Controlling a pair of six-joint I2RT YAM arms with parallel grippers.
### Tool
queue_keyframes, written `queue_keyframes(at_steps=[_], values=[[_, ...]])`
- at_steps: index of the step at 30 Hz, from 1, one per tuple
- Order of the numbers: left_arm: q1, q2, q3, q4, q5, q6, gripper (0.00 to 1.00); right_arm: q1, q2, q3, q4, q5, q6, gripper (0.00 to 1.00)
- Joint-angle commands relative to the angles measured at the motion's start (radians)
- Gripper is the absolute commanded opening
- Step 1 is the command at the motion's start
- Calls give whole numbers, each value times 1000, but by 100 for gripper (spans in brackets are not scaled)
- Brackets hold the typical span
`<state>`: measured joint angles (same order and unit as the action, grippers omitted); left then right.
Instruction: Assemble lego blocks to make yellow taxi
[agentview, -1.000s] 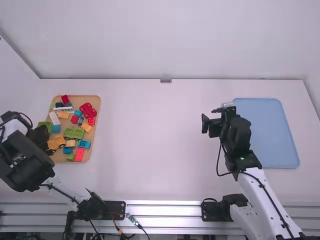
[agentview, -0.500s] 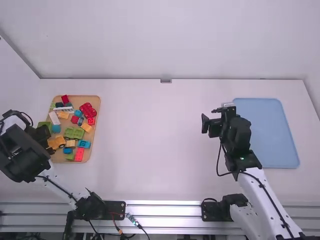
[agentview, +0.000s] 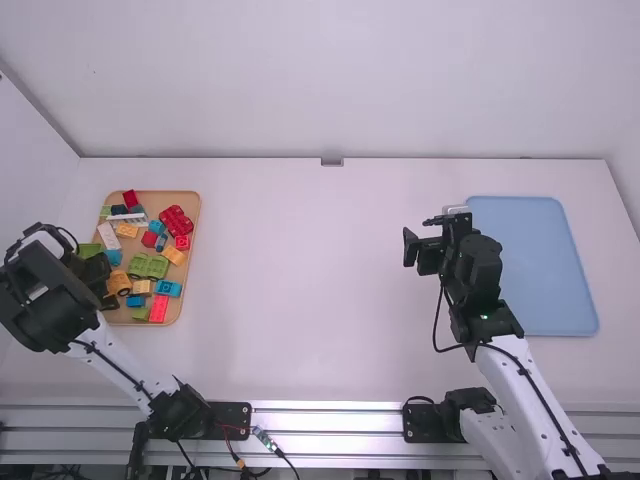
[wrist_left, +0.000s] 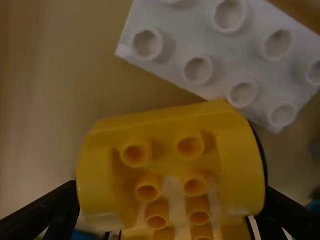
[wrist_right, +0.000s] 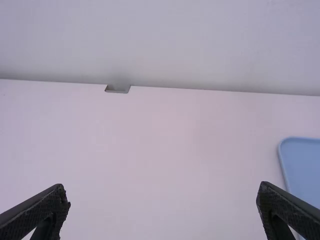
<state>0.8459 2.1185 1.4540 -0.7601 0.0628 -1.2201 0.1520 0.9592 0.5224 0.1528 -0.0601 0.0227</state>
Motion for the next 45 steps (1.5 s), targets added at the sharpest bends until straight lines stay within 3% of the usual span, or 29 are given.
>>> queue_keyframes(at_steps=[1, 7, 13, 22, 25, 35, 39, 45], values=[[-7, 11, 18, -6, -28, -29, 89, -2, 0, 21, -3, 2, 6, 99], [3, 11, 18, -7, -63, -42, 88, -2, 0, 21, -3, 2, 6, 99], [2, 11, 19, 9, -58, -42, 79, -1, 0, 21, -3, 2, 7, 99], [3, 11, 18, -2, -107, -42, 77, 0, 0, 21, -3, 2, 6, 99], [4, 11, 18, -3, -107, -42, 66, -1, 0, 21, -4, 1, 6, 99], [4, 11, 18, -15, -108, -43, 57, -1, 0, 21, -3, 2, 6, 99], [3, 11, 19, -21, -106, -36, 44, -1, 0, 21, -4, 2, 6, 99], [3, 11, 19, -41, -99, -32, 36, -1, 0, 21, -3, 2, 3, 99]])
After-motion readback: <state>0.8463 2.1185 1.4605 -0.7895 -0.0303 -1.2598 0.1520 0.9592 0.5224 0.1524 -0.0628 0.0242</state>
